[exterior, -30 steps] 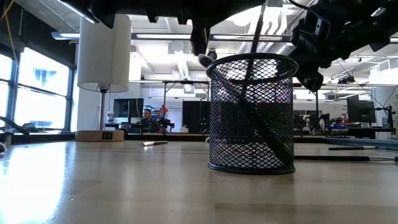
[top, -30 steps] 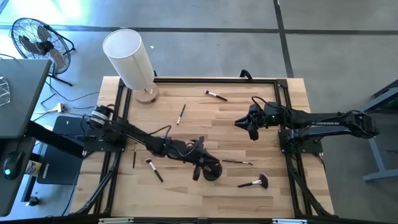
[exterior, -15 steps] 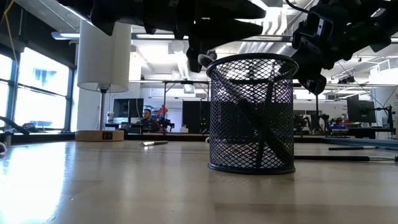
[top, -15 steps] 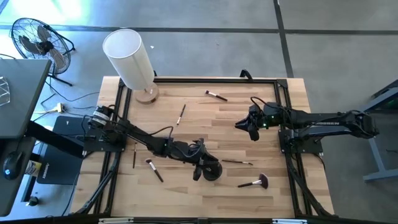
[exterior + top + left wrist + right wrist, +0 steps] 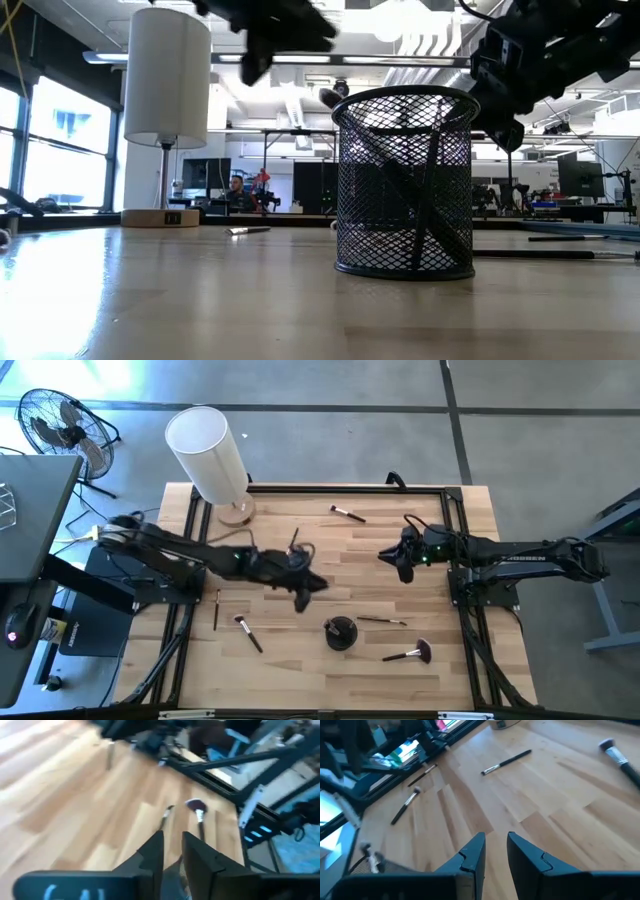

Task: Pick & Place Makeup Supplies
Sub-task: Put the makeup brush into the black makeup holder

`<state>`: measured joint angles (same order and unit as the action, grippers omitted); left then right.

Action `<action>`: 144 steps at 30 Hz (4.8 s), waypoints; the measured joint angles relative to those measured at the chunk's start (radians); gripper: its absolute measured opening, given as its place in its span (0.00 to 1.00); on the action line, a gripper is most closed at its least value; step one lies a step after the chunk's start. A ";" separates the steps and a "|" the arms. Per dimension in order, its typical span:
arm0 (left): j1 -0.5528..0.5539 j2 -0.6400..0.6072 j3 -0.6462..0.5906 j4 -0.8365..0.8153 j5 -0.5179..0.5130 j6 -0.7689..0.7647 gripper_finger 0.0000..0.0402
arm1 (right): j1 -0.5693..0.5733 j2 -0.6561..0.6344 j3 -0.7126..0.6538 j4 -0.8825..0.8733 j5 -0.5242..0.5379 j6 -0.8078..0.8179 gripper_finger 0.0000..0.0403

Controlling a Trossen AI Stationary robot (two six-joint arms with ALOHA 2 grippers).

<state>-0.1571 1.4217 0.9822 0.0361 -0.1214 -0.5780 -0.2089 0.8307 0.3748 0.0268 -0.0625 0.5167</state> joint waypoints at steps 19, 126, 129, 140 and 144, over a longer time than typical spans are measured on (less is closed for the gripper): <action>-0.028 -0.184 -0.206 -0.527 -0.068 -0.336 0.00 | 0.000 0.000 0.000 0.007 0.124 0.003 0.18; -0.020 -1.085 -0.444 -0.662 -0.257 -0.003 0.00 | -0.042 0.489 0.294 -0.672 0.105 -0.141 0.38; -0.020 -1.085 -0.444 -0.663 -0.257 -0.004 0.00 | -0.066 0.477 0.298 -0.546 0.110 -0.134 0.39; -0.020 -1.085 -0.444 -0.663 -0.284 -0.010 0.00 | -0.134 0.641 0.356 -0.494 0.087 -0.143 0.34; -0.020 -1.085 -0.444 -0.663 -0.290 -0.010 0.00 | -0.154 0.721 0.410 -0.561 0.090 -0.159 0.32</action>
<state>-0.1768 0.3363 0.5385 -0.6270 -0.4110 -0.5877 -0.3633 1.5513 0.7849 -0.5344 0.0275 0.3578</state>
